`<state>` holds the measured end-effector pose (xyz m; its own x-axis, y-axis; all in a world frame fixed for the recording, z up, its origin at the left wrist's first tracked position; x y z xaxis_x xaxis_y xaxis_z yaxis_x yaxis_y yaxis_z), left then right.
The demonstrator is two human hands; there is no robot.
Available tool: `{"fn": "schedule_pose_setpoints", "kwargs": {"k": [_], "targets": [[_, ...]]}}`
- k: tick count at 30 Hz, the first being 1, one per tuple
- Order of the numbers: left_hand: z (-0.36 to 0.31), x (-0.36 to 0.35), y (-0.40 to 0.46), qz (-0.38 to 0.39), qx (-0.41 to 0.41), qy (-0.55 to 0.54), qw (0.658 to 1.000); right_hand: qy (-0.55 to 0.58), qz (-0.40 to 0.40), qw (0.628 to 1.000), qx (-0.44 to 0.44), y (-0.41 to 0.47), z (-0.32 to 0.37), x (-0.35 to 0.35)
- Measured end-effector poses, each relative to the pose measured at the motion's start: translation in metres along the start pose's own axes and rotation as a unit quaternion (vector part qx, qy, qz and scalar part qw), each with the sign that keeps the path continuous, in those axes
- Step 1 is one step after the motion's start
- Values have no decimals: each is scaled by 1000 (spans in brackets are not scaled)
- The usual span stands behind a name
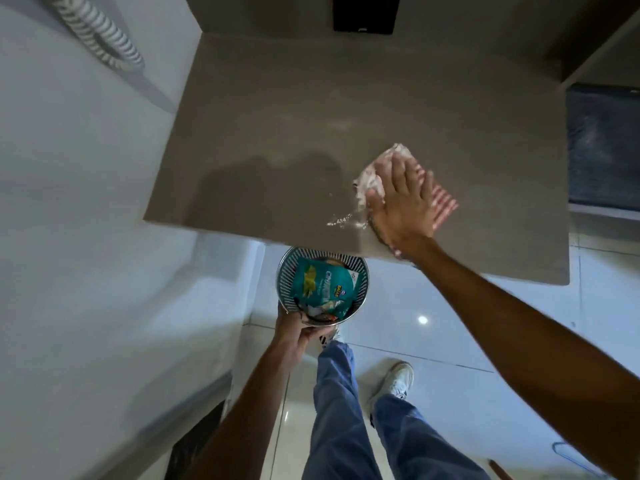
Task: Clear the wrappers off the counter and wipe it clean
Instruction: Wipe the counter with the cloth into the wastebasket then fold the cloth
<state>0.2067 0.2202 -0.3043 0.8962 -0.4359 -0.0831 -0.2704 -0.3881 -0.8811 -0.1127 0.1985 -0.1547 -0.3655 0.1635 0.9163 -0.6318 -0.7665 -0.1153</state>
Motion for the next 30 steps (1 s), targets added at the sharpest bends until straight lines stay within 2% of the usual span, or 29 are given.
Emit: {"fn": "schedule_pose_setpoints", "kwargs": {"k": [3, 6, 9, 12, 13, 14, 15, 16, 18, 21, 22, 23, 24, 25, 27, 28, 29, 30], "targets": [[0, 3, -8, -30, 1, -28, 999, 62, 37, 996, 45, 6, 68, -29], [-4, 2, -19, -46, 4, -35, 998, 38, 56, 980, 188, -8, 130, -47], [-7, -1, -40, -43, 1, -60, 997, 43, 101, 949, 296, -69, 147, -54], [-2, -9, -67, -57, 4, -61, 996, 76, 182, 935, 293, -121, 132, -53], [3, -13, -75, -62, 7, -56, 996, 149, 214, 931, 254, -133, 120, -46], [8, -16, -81, -63, 9, -53, 997, 274, 248, 910, 189, -144, 108, -38], [14, -21, -86, -60, 12, -51, 997, 420, 275, 859, 101, -152, 93, -31], [21, -25, -89, -58, 14, -50, 997, 544, 262, 796, 31, -152, 79, -21], [35, -35, -91, -49, 17, -44, 998, 672, 200, 706, -101, -141, 36, 0], [45, -54, -92, -21, 7, -27, 999, 846, 162, 482, -161, -111, -3, 43], [48, -61, -91, -11, 6, -23, 1000, 863, 145, 448, -183, -100, -19, 59], [51, -69, -91, -3, 7, -21, 1000, 863, 129, 444, -203, -93, -37, 72], [53, -76, -91, 5, 7, -17, 1000, 847, 102, 473, -221, -86, -58, 82], [55, -83, -90, 12, 7, -12, 1000, 813, 51, 526, -242, -86, -86, 91], [60, -97, -83, 28, 7, -3, 1000, 669, -94, 671, -307, -103, -150, 108], [62, -102, -80, 34, 3, 6, 999, 584, -179, 719, -331, -124, -175, 119], [62, -106, -78, 40, -3, 21, 999, 526, -249, 744, -327, -148, -187, 127], [65, -113, -74, 47, -3, 36, 998, 492, -286, 768, -294, -170, -191, 128]]}}
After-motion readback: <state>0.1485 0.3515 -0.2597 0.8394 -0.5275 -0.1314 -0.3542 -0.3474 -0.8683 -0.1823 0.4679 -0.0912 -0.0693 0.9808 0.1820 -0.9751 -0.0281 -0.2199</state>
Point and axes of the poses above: each hand's wrist, its own y-axis towards the middle knuckle, its own x-axis out of the back of the hand, z = x × y, the point moved 10 cm from there along y, towards the middle knuckle, and after that the axes turned 13 degrees about y, right-handed, at the moved point
